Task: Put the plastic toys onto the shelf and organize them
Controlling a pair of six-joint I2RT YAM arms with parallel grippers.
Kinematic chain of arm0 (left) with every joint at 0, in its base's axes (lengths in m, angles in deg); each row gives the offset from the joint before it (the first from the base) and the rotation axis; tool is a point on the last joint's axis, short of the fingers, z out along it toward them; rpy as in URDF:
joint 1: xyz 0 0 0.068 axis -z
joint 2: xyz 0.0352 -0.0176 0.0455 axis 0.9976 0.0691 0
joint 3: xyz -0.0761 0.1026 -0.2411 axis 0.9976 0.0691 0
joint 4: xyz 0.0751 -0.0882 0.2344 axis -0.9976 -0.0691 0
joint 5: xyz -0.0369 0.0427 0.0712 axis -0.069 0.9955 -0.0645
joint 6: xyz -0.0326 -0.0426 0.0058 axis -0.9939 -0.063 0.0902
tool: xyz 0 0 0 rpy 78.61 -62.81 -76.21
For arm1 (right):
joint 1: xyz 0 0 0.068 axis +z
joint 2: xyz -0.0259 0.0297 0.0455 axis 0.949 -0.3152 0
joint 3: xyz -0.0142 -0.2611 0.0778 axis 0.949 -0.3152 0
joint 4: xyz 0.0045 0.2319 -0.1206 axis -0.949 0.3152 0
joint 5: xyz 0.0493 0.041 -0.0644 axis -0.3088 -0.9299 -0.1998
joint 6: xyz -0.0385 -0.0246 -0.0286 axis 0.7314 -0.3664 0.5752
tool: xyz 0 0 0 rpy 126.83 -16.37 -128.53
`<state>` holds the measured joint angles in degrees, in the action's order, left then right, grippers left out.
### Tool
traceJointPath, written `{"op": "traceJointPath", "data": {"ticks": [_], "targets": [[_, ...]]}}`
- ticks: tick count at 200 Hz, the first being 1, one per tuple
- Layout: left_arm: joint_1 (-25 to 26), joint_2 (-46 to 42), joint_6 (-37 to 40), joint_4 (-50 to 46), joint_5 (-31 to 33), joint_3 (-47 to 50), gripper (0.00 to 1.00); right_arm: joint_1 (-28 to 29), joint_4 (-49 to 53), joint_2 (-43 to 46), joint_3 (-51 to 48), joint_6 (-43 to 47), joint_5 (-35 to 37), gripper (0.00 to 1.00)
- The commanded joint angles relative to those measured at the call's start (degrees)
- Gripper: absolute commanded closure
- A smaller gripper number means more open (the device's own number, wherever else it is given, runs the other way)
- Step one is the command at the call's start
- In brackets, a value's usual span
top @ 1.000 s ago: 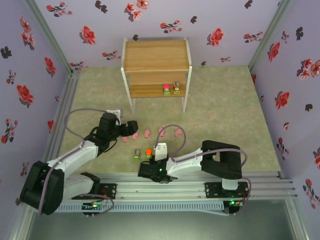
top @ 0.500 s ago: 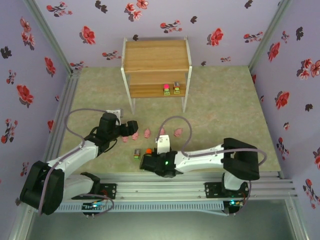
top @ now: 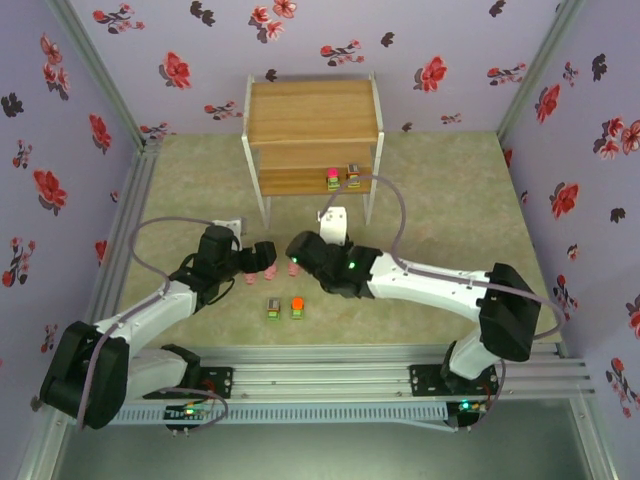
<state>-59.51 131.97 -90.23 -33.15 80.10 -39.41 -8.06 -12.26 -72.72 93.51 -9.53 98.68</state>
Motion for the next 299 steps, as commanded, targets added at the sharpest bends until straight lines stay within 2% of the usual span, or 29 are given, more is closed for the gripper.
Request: {"op": "traceJointPath", "data": {"ticks": [1,67,153,299], "targets": [[0.3,0.3,0.3,1.4,-0.6,-1.5,0.16,-2.6,-2.1,-3.8,5.2,6.4,-1.6,1.00],[0.3,0.7,0.2,1.8,-0.8,-1.5,0.16,-9.2,-1.7,-14.3,20.0,10.4,-5.1,1.00],[0.3,0.7,0.0,2.1,-1.3,-1.6,0.16,-13.6,1.0,-22.8,31.3,13.6,-8.0,1.00],[0.3,0.7,0.1,2.1,-1.3,-1.6,0.16,-16.2,1.3,-27.8,34.2,16.6,-7.1,1.00]]}}
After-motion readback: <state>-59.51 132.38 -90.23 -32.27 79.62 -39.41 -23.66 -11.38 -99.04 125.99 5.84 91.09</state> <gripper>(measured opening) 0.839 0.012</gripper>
